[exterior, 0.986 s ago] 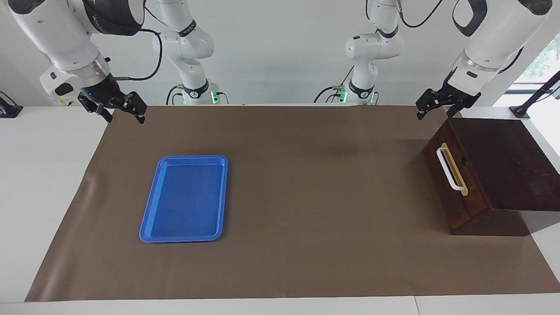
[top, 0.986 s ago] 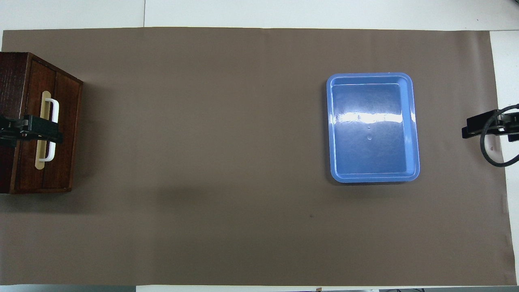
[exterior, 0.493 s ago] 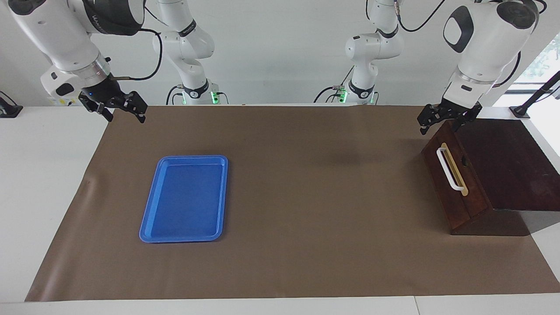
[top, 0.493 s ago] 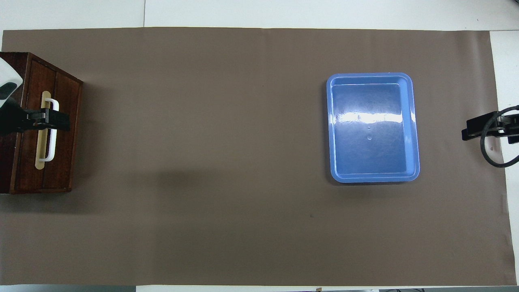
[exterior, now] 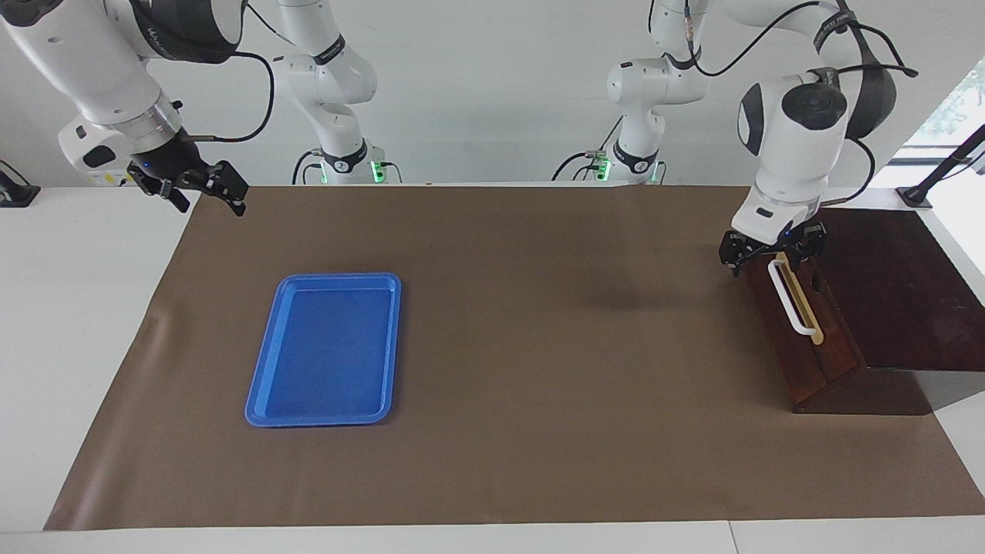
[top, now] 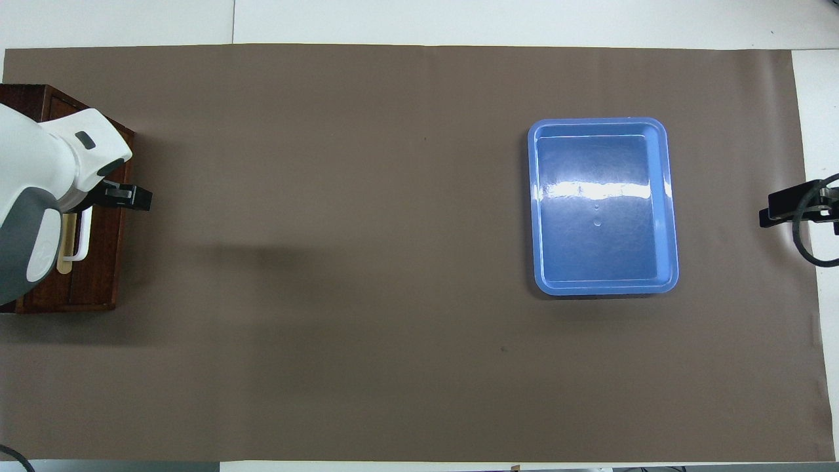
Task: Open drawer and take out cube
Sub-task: 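Pull the drawer open toward the robot with the left gripper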
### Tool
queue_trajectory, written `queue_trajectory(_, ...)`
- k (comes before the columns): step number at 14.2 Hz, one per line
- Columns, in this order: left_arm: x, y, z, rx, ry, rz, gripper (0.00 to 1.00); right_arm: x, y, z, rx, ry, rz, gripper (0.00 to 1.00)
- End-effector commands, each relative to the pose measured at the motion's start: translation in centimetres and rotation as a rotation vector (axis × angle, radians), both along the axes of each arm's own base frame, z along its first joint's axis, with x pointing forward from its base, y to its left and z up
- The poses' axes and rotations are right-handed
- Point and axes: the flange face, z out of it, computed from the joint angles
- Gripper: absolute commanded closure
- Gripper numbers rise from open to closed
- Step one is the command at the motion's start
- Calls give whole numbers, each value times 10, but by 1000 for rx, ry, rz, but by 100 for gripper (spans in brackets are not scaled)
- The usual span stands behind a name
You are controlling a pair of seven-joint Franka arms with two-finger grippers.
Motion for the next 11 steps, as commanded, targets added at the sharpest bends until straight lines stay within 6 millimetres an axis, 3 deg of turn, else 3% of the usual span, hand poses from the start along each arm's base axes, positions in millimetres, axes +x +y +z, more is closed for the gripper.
queue_trajectory(1, 17, 7, -28, 25, -27, -35, 0, -9, -3, 0, -9, 6, 41, 0)
queue_trajectory(2, 18, 22, -34, 19, -38, -20, 0, -9, -3, -2, -8, 12, 41, 0)
queue_trajectory(6, 19, 45, -57, -3, -79, -17, 0, -9, -3, -4, -8, 9, 42, 0)
queue_trajectory(11, 12, 43, -74, -12, -68, -24, 0, -10, -2, -3, -8, 7, 44, 0)
